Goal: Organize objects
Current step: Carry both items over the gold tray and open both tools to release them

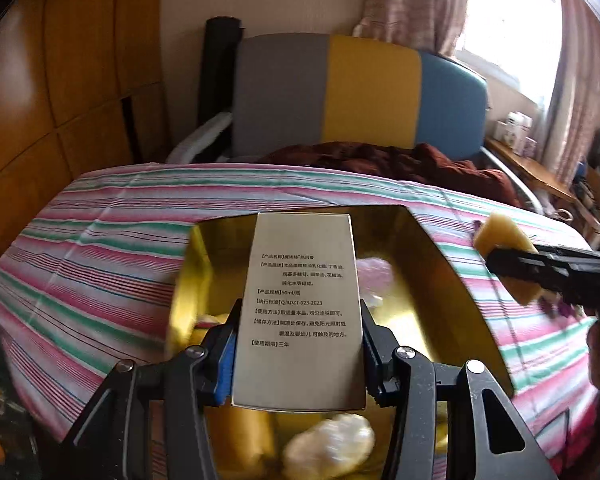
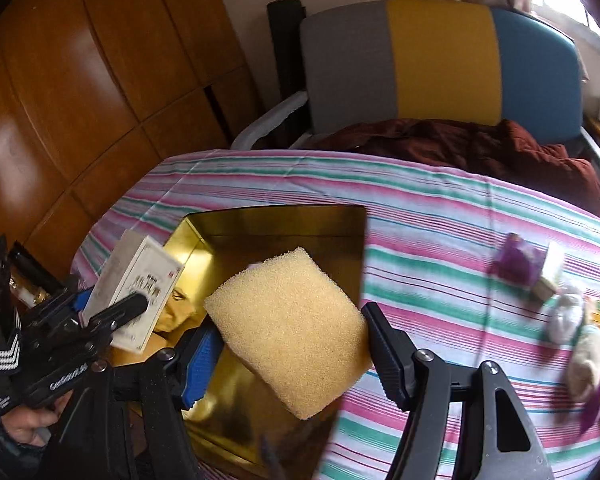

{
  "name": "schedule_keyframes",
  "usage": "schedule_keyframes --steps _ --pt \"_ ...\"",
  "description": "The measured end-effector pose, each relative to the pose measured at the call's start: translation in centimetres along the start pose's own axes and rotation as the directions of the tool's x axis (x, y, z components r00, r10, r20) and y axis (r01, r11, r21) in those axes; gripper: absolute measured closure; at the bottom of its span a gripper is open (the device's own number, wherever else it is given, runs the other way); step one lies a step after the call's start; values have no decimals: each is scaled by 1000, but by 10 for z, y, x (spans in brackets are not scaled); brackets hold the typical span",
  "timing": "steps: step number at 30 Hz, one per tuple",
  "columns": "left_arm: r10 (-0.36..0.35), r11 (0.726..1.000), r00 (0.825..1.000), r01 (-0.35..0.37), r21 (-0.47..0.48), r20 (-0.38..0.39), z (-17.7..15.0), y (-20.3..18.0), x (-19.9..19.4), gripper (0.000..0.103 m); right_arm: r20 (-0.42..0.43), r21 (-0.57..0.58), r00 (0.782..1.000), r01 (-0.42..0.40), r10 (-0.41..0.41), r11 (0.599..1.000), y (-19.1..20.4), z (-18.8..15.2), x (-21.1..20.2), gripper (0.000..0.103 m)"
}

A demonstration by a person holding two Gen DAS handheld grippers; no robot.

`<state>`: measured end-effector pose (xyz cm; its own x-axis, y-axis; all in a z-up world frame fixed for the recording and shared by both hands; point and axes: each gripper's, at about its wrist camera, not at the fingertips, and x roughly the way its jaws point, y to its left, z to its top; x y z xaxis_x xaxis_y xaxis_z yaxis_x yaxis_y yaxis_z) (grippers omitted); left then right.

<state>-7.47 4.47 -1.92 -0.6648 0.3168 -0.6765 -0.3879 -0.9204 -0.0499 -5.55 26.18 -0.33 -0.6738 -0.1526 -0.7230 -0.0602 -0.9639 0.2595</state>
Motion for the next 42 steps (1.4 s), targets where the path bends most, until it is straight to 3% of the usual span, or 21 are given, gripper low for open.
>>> schedule_keyframes --steps 5,18,20,22,23,25,28,37,42 --pt "33 999 999 -33 -24 -10 12 22 16 53 -14 1 1000 -18 18 1000 19 11 20 35" --pt "68 996 998 -69 -48 -19 34 38 40 51 16 28 999 -30 29 999 47 47 46 34" --pt "68 996 998 -69 -52 -18 34 38 40 47 31 36 999 -34 33 999 51 55 48 31" --pt "71 995 997 -71 -62 -8 34 39 38 27 44 55 998 -53 50 997 52 62 53 21" --pt "77 995 997 -77 -68 -4 34 41 37 23 46 68 998 -51 48 996 52 64 54 16" --pt "84 994 996 -83 -75 14 33 42 31 19 53 84 998 -45 41 995 52 65 54 16" --pt "96 993 995 -95 -70 17 29 43 24 16 53 83 998 -51 46 995 52 56 51 16" --pt "120 990 991 -114 -84 66 8 32 -9 4 84 42 994 62 -65 997 52 6 28 12" --pt "127 988 989 -120 -96 74 -6 23 -21 1 179 30 967 180 -182 983 52 -16 1 12"
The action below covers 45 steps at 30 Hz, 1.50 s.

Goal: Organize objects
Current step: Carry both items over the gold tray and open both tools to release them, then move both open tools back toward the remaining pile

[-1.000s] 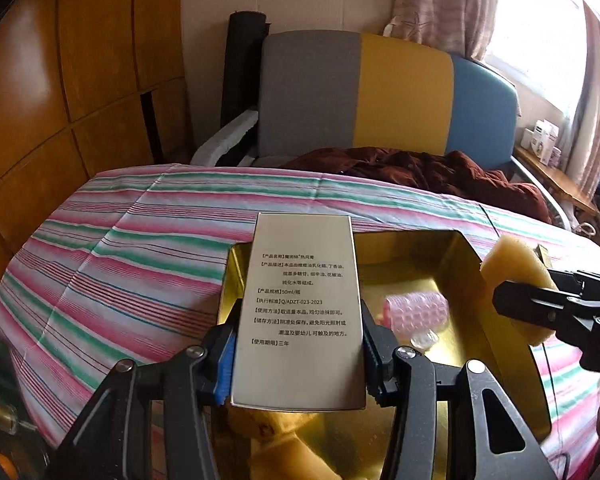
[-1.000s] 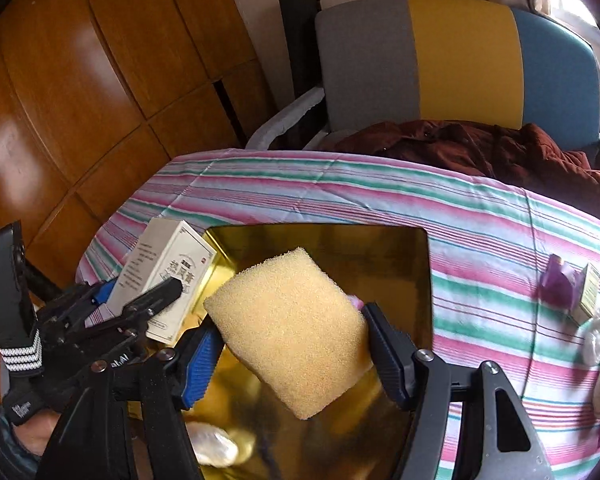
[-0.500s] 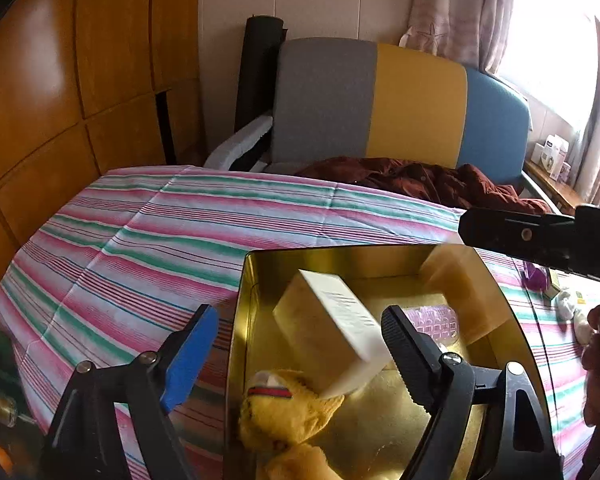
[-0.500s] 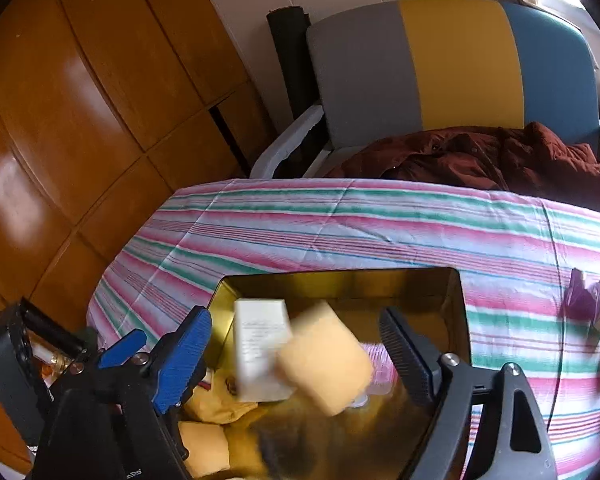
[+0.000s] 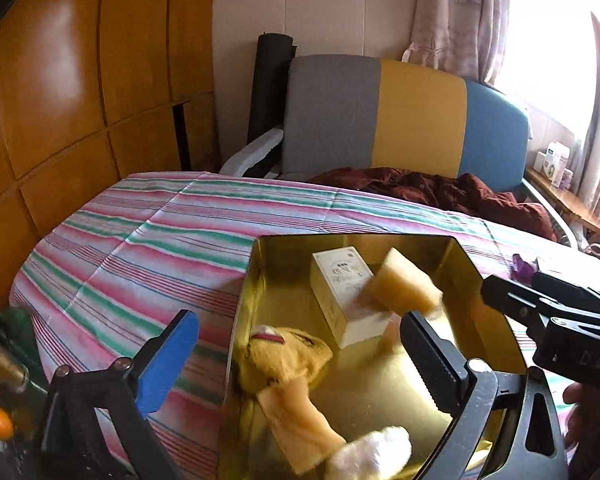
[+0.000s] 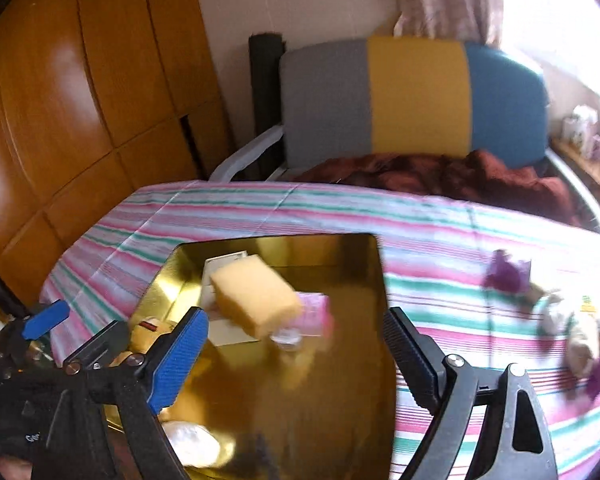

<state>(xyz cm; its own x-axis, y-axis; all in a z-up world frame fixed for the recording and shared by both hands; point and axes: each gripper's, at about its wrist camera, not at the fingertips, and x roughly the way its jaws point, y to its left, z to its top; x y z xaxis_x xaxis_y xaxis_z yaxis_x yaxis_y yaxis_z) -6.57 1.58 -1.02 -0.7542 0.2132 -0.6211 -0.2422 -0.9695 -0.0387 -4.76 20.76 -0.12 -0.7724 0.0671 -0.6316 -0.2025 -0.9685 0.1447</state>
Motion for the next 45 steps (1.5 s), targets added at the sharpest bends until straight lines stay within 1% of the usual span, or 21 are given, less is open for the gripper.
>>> schedule_keyframes --steps 1,3,5,6,7,8,10,11,12,14,19,24,29,36,40,45 --pt "-2 1000 1000 2 -1 2 -3 -1 -3 1 17 -7 1000 13 -13 1000 0 -3 -5 12" --pt "-4 1000 1000 4 1 0 -6 -4 -5 1 68 -17 995 69 -68 997 -4 -8 -20 12" --pt "1 1000 1000 -1 7 -3 -10 -6 -8 1 121 -6 988 100 -98 995 -11 -11 -33 12" --pt "6 1000 1000 -6 8 -2 -12 -7 -10 1 136 3 986 102 -102 995 -13 -12 -37 12" --pt "6 1000 1000 -6 11 2 -15 -10 -13 1 136 28 986 94 -97 995 -18 -13 -40 12" --pt "5 1000 1000 -5 15 5 -17 -11 -15 1 107 78 992 61 -69 995 -26 -13 -41 12" --pt "8 1000 1000 -8 30 8 -21 -16 -19 0 67 161 997 -46 35 986 -40 -16 -39 12" --pt "4 999 1000 -5 38 8 -22 -18 -20 0 67 185 997 -61 50 981 -44 -18 -40 12" --pt "3 999 1000 -3 43 8 -23 -20 -21 0 69 203 997 -54 41 978 -47 -20 -40 12" --pt "7 999 1000 -7 51 14 -24 -22 -24 0 70 190 998 -15 2 982 -49 -22 -42 13" --pt "42 997 998 -44 66 39 -26 -27 -29 0 70 177 997 -5 -8 984 -51 -28 -46 13" --pt "53 995 997 -56 80 49 -27 -30 -31 0 68 161 997 15 -26 987 -52 -33 -47 13" --pt "43 994 998 -47 94 45 -28 -33 -31 0 67 148 997 34 -45 988 -55 -38 -50 13" --pt "9 994 1000 -12 105 24 -31 -39 -30 0 56 149 997 50 -59 988 -62 -42 -50 13" --pt "17 990 1000 -20 136 22 -33 -46 -28 0 50 157 996 66 -75 985 -70 -44 -52 13" --pt "23 983 999 -28 180 29 -35 -54 -28 0 39 168 992 113 -121 979 -88 -45 -56 13"
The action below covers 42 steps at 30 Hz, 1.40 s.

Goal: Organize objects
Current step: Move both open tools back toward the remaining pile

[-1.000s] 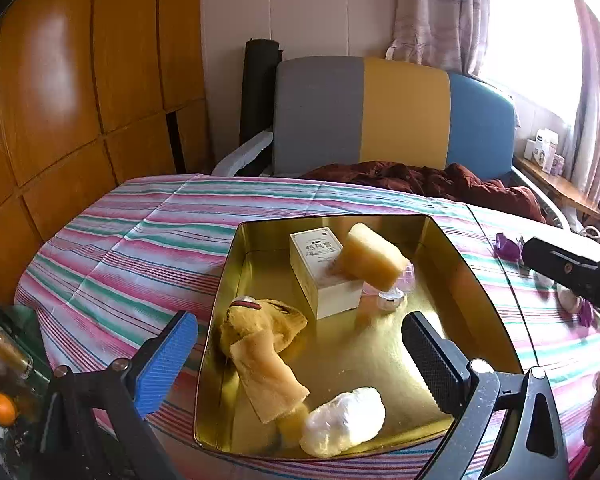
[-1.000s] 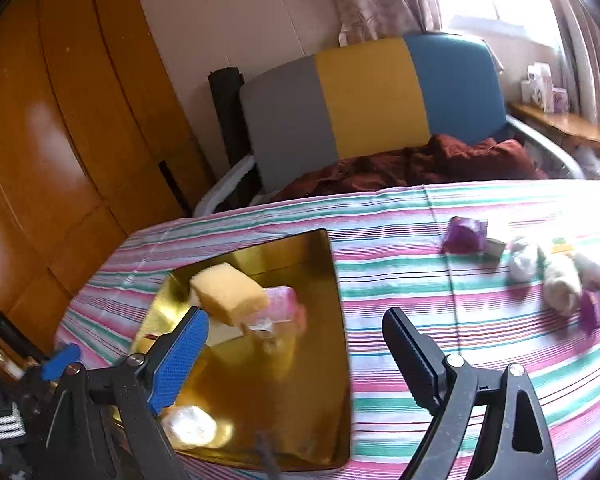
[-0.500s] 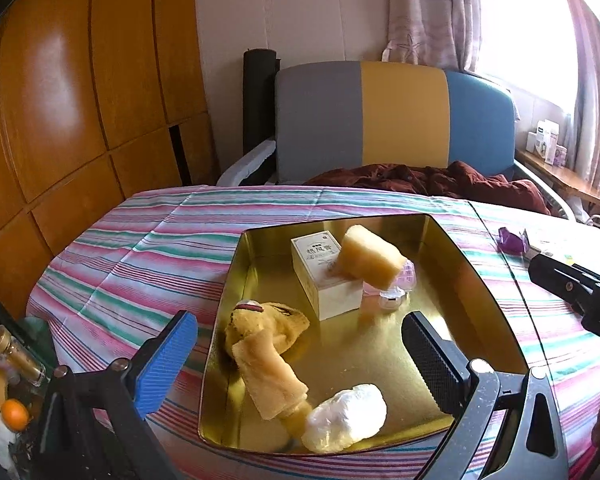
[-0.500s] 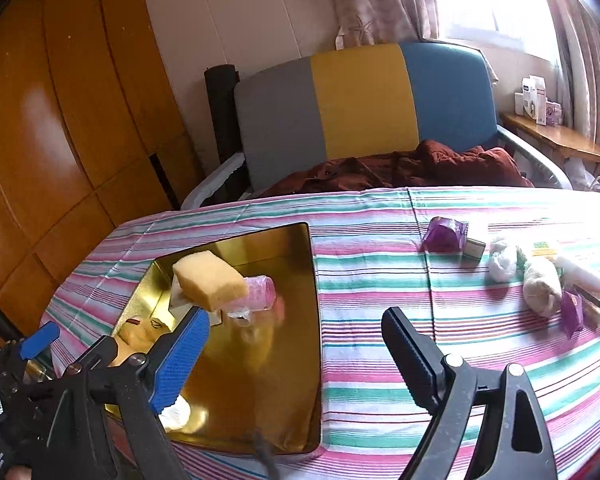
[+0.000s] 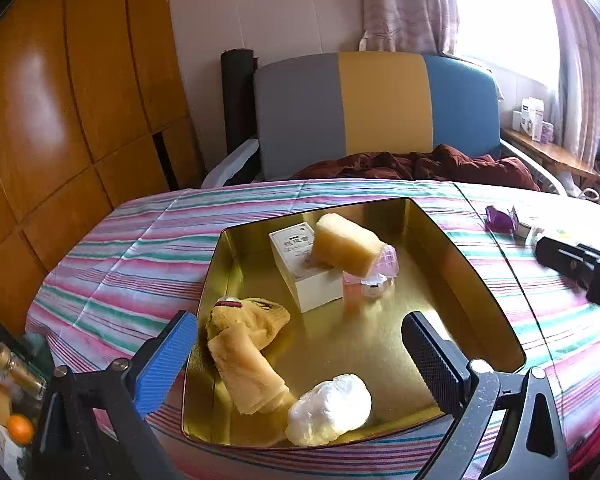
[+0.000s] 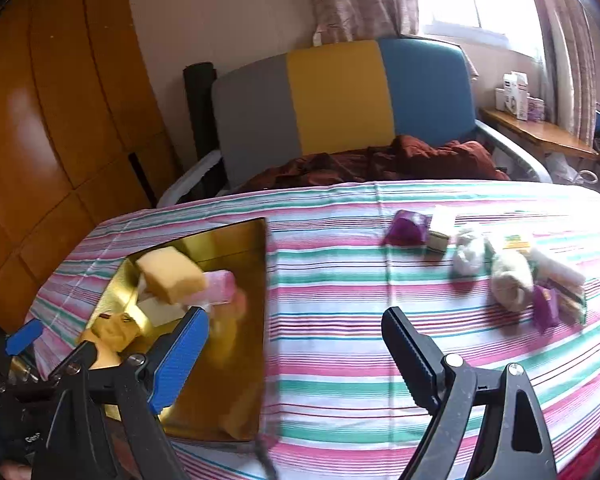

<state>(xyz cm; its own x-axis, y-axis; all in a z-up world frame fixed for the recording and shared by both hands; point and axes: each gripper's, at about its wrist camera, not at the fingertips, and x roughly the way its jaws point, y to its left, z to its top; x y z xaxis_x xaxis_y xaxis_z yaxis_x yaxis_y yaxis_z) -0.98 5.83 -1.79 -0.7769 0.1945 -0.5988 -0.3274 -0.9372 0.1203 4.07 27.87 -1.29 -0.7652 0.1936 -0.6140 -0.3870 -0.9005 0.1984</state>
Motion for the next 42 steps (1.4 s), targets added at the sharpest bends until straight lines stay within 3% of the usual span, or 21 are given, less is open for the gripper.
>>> schedule_keyframes --steps 6,12,16,23,26,31,42 --pt "-27 999 1000 27 31 1 2 -11 2 0 -19 64 995 96 -95 993 -42 12 -2 12" --pt "-103 991 995 102 85 8 7 -29 1 0 -42 141 981 195 -191 970 -96 32 -8 8" --pt "-195 976 981 194 102 -1 15 -46 0 0 -34 173 964 266 -264 948 -132 49 -16 7" --pt "-282 947 959 284 150 -35 32 -83 5 0 -7 281 925 366 -379 887 -205 72 -14 7" --pt "-307 936 950 311 164 -53 41 -100 9 0 -14 355 923 364 -385 861 -233 68 -9 7" --pt "-331 925 939 343 161 -98 66 -125 30 1 -53 442 947 307 -317 843 -253 58 -1 7" --pt "-393 904 887 421 74 -242 125 -196 106 5 -49 430 977 209 -209 878 -247 58 5 7"
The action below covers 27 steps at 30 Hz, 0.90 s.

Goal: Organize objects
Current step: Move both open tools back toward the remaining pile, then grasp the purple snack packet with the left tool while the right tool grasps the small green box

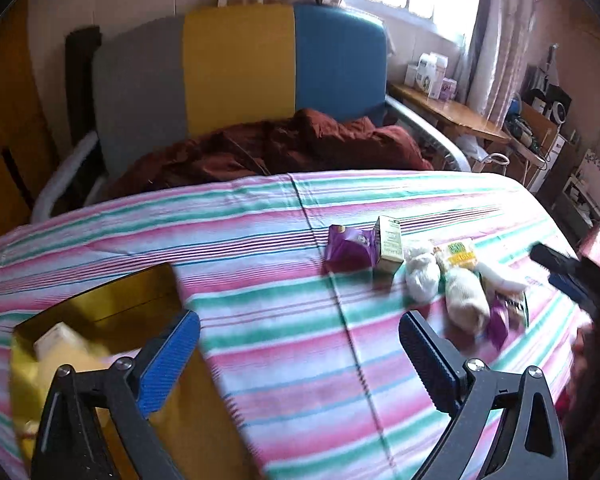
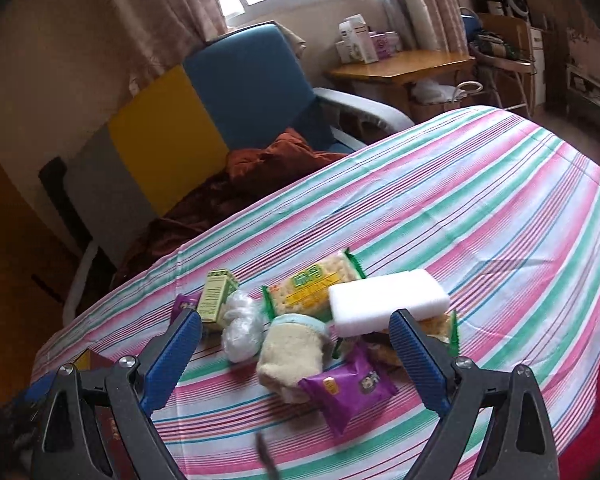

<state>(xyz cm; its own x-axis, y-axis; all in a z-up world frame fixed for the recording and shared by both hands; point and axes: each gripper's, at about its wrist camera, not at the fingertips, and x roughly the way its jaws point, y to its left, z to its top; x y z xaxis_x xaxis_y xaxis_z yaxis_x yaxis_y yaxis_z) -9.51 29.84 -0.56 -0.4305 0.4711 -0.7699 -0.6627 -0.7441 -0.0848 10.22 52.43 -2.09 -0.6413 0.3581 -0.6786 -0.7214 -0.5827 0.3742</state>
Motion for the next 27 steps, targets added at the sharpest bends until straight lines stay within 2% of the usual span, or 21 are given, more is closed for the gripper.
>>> schedule_keyframes --steps 4,7,9,11,13,14,15,17,19,21,22,27 --pt "-21 999 996 18 -43 -81 23 -5 46 20 -20 4 999 -41 41 999 0 -1 1 6" --pt "-48 996 986 34 -89 -159 36 -6 82 28 -40 6 997 -59 59 998 0 -2 5 6" --pt "-55 995 982 39 -93 -179 44 -8 97 29 -54 11 996 -78 78 997 0 -2 7 6" --pt "-28 999 986 24 -25 -163 55 -16 110 29 -65 13 994 -84 84 996 -1 -3 8 6" --pt "5 990 993 12 138 -122 63 -31 118 28 -77 22 993 -91 92 996 -2 -4 10 6" --pt "38 972 994 -14 234 -100 65 -39 121 28 -83 31 992 -98 100 995 -3 -4 10 6" --pt "48 959 995 -20 283 -92 66 -43 124 28 -87 35 991 -99 101 994 -4 -4 10 6" --pt "25 914 994 21 405 -108 66 -50 130 28 -99 45 990 -100 104 994 -6 -5 12 6" --pt "19 854 989 60 518 -146 64 -54 137 28 -107 57 988 -107 112 993 -8 -5 13 6" --pt "15 794 985 94 600 -174 59 -57 142 28 -117 62 987 -104 110 993 -9 -6 14 6" --pt "17 755 983 108 647 -184 56 -59 145 28 -124 64 986 -106 113 992 -9 -6 15 6" --pt "-16 643 982 155 750 -189 49 -78 153 28 -137 67 984 -105 114 992 -10 -6 17 6"
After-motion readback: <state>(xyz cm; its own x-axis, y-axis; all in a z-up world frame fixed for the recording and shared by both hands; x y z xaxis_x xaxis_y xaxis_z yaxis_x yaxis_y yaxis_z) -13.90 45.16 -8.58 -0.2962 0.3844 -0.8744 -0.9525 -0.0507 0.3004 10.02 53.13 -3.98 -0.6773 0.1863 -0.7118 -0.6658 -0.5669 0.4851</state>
